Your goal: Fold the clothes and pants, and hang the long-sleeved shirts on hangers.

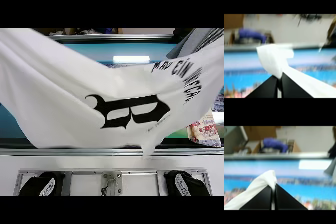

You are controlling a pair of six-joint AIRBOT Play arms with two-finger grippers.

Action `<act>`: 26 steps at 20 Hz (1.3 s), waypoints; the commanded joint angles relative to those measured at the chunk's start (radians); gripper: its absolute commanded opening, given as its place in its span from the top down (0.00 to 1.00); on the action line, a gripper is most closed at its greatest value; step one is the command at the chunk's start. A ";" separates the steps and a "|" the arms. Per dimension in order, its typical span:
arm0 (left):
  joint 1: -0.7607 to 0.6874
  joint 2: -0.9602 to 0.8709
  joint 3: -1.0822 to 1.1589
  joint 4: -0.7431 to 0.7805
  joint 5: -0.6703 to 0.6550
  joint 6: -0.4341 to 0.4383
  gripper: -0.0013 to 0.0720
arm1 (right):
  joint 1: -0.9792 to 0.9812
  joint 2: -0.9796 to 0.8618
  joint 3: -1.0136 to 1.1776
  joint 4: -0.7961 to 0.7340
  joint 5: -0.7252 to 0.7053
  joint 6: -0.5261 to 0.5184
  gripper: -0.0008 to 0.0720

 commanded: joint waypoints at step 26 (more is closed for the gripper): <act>0.103 -0.417 -0.707 -0.060 0.127 -0.097 0.06 | -0.143 -0.404 -0.958 -0.182 -0.156 -0.029 0.19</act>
